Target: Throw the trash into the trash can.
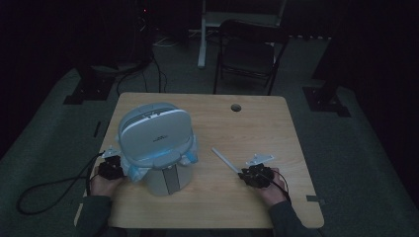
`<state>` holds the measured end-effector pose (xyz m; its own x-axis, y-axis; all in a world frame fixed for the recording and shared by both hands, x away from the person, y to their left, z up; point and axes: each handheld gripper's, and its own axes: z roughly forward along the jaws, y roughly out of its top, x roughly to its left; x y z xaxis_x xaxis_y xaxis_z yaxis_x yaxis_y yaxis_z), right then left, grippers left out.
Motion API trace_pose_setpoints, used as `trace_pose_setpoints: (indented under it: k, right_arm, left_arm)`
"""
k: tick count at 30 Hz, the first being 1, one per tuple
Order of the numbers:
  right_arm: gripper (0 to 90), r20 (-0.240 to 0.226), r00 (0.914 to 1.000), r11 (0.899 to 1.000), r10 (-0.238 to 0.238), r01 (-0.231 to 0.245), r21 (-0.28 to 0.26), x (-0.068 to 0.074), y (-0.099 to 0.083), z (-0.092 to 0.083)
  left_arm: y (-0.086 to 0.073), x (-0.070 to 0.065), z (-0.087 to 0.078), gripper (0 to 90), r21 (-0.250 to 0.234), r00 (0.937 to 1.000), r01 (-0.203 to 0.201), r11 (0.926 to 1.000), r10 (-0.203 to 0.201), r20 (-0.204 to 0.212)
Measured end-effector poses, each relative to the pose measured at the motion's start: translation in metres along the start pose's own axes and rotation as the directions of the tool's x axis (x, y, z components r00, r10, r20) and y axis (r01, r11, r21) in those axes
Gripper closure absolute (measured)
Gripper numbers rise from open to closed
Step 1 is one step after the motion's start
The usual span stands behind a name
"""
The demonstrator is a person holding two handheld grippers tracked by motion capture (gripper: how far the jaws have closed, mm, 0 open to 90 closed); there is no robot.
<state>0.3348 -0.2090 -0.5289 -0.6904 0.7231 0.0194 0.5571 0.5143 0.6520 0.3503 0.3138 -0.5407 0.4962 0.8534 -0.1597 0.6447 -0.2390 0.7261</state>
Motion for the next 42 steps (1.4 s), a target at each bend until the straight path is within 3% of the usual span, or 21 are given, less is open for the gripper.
trace_pose_setpoints:
  k: [8,19,28,33,42]
  right_arm:
    - [71.2,0.068,0.9975,1.0,0.021,-0.02,-0.008,-0.011,0.002,-0.003]
    - [70.0,0.059,0.9982,1.0,0.008,-0.009,0.02,-0.013,-0.001,0.001]
    - [79.6,0.045,0.999,1.0,-0.006,0.006,0.016,-0.014,0.0,0.003]
    - [80.0,0.018,0.9994,0.999,0.029,-0.028,-0.022,-0.018,0.001,0.0]
    - [80.1,-0.017,0.9994,0.994,0.032,-0.033,-0.105,-0.02,0.014,-0.014]
  left_arm:
    - [0.0,0.0,0.0,60.2,-0.002,1.0,0.001,1.0,-0.001,0.0]
    - [0.0,0.0,0.0,60.2,-0.001,1.0,0.0,1.0,0.0,0.0]
    - [0.0,0.0,0.0,60.2,-0.002,1.0,0.001,1.0,-0.001,-0.001]
    - [0.0,0.0,0.0,60.2,-0.001,1.0,0.0,1.0,0.0,0.0]
    - [0.0,0.0,0.0,60.2,-0.002,1.0,0.001,1.0,-0.001,0.0]
